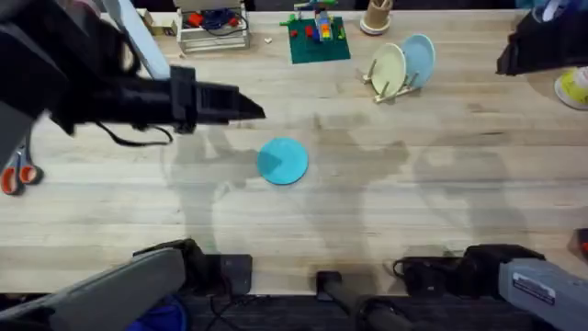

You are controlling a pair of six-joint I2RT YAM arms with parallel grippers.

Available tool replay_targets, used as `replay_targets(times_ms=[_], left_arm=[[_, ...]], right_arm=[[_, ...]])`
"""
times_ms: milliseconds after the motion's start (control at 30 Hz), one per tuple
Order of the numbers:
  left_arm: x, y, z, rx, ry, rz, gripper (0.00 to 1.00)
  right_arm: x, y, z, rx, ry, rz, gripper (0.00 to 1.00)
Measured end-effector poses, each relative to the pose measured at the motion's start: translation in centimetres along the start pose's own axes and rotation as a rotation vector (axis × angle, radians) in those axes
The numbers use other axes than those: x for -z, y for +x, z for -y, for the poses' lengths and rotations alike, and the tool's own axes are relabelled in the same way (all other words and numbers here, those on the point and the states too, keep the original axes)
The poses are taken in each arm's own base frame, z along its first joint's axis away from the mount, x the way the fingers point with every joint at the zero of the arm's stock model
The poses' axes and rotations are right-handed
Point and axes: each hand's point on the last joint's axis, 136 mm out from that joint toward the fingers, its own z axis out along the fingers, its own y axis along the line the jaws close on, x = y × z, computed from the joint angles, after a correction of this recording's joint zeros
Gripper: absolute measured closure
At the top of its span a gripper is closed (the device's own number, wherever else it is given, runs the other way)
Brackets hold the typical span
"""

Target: Pick up the plates from the table one by one and place each into a slot on the dish rack.

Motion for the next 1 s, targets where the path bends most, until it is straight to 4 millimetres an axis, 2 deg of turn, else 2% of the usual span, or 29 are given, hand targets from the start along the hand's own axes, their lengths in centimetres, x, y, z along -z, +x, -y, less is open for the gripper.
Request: replay_targets(times_ms=[167,467,700,1000], left_arm=[[-1.2,1.3,-1.9,0.035,0.035,0.013,0.959],[-2.5,2.1,-4.2,0.136,0.076,0.01,0.96],[-3.8,2.2,-7.2,0.254,0.097,-0.031,0.96],[-5.3,3.8,-10.5,0.381,0.114,-0.099,0.959]], right_arm=[[0.0,0.0,0.0,0.0,0.0,0.0,0.01],[0.0,0.0,0.0,0.0,0.0,0.0,0.009],[0.0,0.0,0.0,-0.001,0.0,0.0,0.009],[0.0,0.0,0.0,-0.001,0.0,0.001,0.009]])
